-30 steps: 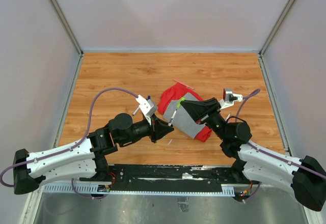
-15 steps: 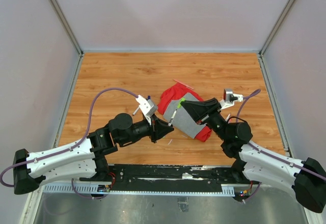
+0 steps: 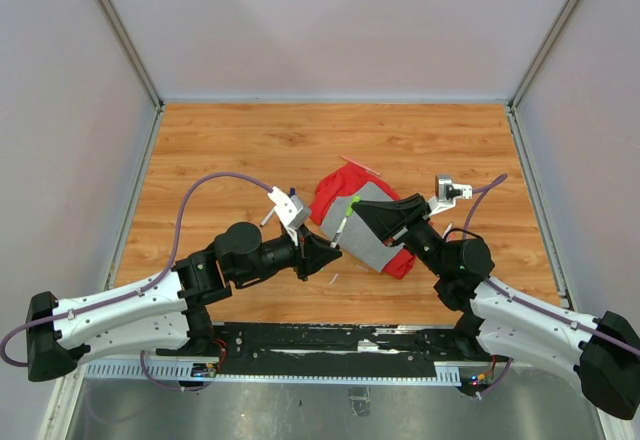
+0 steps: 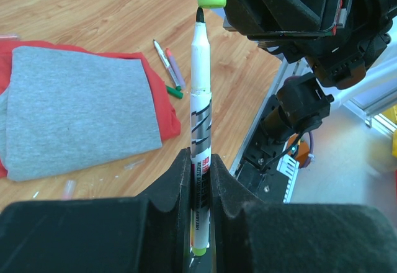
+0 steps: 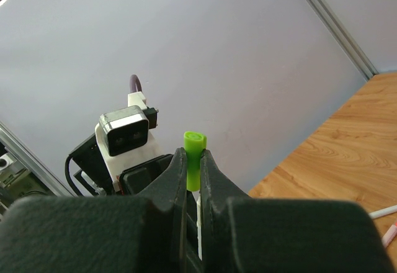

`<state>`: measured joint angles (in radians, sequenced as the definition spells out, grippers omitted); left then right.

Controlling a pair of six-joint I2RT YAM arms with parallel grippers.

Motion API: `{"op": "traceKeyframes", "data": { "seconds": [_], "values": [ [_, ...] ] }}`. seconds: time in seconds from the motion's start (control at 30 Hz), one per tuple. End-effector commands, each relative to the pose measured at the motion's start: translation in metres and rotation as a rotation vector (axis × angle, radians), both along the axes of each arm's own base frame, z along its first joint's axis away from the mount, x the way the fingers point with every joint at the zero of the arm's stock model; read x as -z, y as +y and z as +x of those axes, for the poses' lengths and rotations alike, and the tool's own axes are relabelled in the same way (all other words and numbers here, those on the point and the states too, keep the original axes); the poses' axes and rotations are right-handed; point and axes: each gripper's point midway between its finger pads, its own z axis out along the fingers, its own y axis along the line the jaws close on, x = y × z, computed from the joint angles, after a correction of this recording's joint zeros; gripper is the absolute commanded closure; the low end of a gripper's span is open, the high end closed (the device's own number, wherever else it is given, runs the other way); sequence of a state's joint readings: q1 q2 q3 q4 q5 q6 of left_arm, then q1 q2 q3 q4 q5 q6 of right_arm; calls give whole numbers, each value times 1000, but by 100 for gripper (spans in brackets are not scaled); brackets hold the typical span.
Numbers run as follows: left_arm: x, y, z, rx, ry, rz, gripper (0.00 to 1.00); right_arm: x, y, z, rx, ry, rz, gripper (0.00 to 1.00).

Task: Insert the pens into the pen caps
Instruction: Insert the pen cap onto the pen.

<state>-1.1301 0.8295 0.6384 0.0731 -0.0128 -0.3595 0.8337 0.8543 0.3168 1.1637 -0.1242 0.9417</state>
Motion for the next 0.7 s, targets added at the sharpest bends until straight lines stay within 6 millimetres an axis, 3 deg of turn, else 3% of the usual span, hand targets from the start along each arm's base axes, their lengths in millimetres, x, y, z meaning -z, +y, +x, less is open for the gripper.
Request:
{"op": "traceKeyframes", "data": {
  "seconds": [0.0,0.47,0.67],
  "values": [
    [-11,-4,-3,21,-29,-23,99,-16,-2,-5,-9,-58,14,99],
    [-11,-2,-3,14,-29,-21,99,-1,0,-4,-6,-32,-31,100],
    [-10,-3,-3,20,-28,-19,99,-10,-2,0,17,-43,-19,100]
  ]
}}
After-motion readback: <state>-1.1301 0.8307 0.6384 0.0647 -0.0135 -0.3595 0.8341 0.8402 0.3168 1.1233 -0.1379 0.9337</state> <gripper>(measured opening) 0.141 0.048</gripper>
